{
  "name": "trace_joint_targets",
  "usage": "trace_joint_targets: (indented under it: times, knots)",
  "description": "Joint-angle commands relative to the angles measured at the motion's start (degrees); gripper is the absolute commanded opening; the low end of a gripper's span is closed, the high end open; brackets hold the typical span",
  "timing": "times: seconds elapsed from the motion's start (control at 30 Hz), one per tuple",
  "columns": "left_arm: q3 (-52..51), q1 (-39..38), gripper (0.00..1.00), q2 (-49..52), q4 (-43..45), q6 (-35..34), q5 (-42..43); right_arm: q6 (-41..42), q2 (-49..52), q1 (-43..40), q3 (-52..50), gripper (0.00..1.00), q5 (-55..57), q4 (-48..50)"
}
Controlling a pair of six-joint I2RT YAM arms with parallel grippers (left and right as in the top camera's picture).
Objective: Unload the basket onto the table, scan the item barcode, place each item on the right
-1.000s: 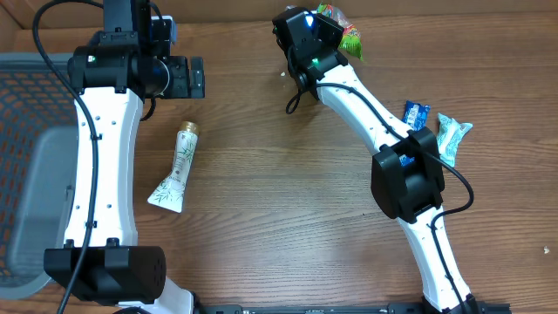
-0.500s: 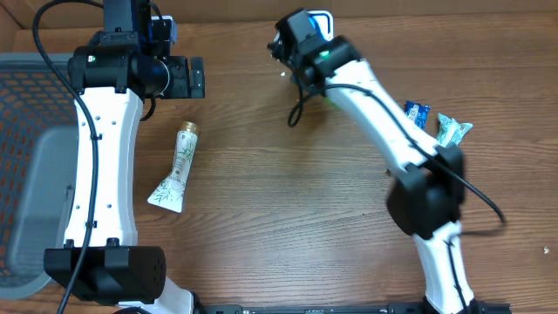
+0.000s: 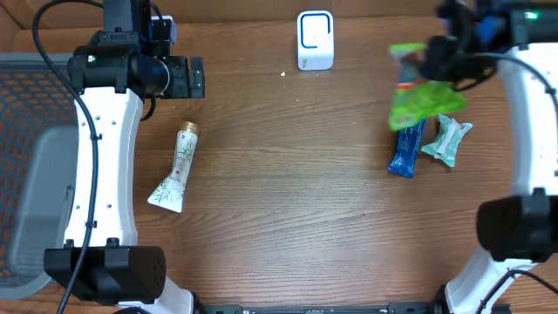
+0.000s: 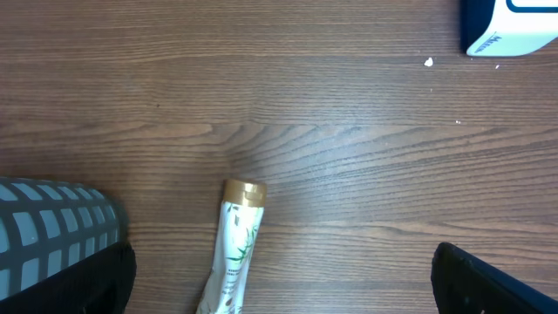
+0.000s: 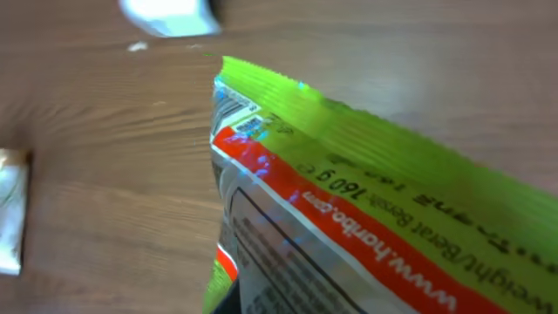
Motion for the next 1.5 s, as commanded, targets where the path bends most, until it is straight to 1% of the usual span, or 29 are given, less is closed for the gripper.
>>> trace_joint_targets:
  times: [0.0,0.1,0.23,0.27,0.3,0.33,0.37,0.4,0.43,0.47,0.6,0.7,0.8,0.9,0.97,1.03,1.2,1.33,1.47]
  knots:
    - [-0.15,-0.37,1.00,-0.11,0.04,-1.01,0.37,0.74,0.24,-4.17,-9.31,0.04,-4.61,4.37]
    - [-0.15,-0.37,1.00,-0.11,0.04,-1.03,0.37,0.50,0.24,-7.58,-18.78,0.04,-7.02,10.82]
    - [-0.15,-0.37,1.00,-0.11,0.04,-1.01,0.39,0.57,0.24,-10.75,-26.82,0.04,-9.05,17.75]
    - [-0.15,-0.37,1.00,-0.11,0.04,-1.01,0.37,0.57,0.24,-11.17,-27.85,0.06,-9.01,18.69]
    - [-0.15,-0.37,1.00,-0.11,0.04,-1.03,0.37,0.57,0.24,-11.52,-28.81,0.11,-9.03,19.50]
    - [-0.15,-0.37,1.00,-0.11,0.04,-1.01,0.37,0.59,0.24,-11.78,-29.24,0.30,-9.03,19.85]
    - [-0.15,-0.37,1.00,-0.11,0.04,-1.01,0.39,0.63,0.24,-11.82,-29.35,0.61,-9.03,19.80]
    - [-0.15,-0.37,1.00,-0.11,0.04,-1.03,0.39,0.81,0.24,-11.80,-29.35,0.82,-9.03,19.61]
    - [-0.15,-0.37,1.00,-0.11,0.04,-1.01,0.39,0.83,0.22,-11.80,-29.31,0.94,-9.05,19.39]
    - [-0.15,-0.37,1.00,-0.11,0.04,-1.01,0.37,0.83,0.22,-11.80,-29.18,1.00,-9.05,19.06]
    - [-0.15,-0.37,1.00,-0.11,0.04,-1.01,0.37,1.03,0.22,-11.65,-27.78,1.00,-11.76,17.14]
    - [-0.15,-0.37,1.00,-0.11,0.04,-1.01,0.39,1.09,0.15,-11.63,-24.65,1.00,-13.84,13.62]
    - [-0.15,-0.37,1.00,-0.11,0.04,-1.01,0.37,3.23,0.04,-11.63,-19.34,1.00,-14.21,8.46]
    - [-0.15,-0.37,1.00,-0.11,0.04,-1.01,0.39,3.61,-0.17,-10.91,-13.31,1.00,-17.88,3.37]
    - [-0.15,-0.37,1.00,-0.11,0.04,-1.01,0.39,3.61,-0.46,-9.62,-10.36,1.00,-20.59,1.81]
    - [-0.15,-0.37,1.00,-0.11,0.04,-1.01,0.39,3.61,-1.01,-6.75,-8.74,1.00,-22.80,2.08]
    - [-0.15,-0.37,1.00,-0.11,0.04,-1.01,0.37,3.63,-1.16,-0.61,-8.74,1.00,-22.34,5.25]
    - [-0.15,-0.37,1.00,-0.11,0.04,-1.01,0.37,3.61,-1.16,2.93,-8.74,1.00,-21.84,6.99]
    - [-0.15,-0.37,1.00,-0.11,0.04,-1.03,0.37,3.63,-1.16,4.72,-8.74,1.00,-20.15,6.97]
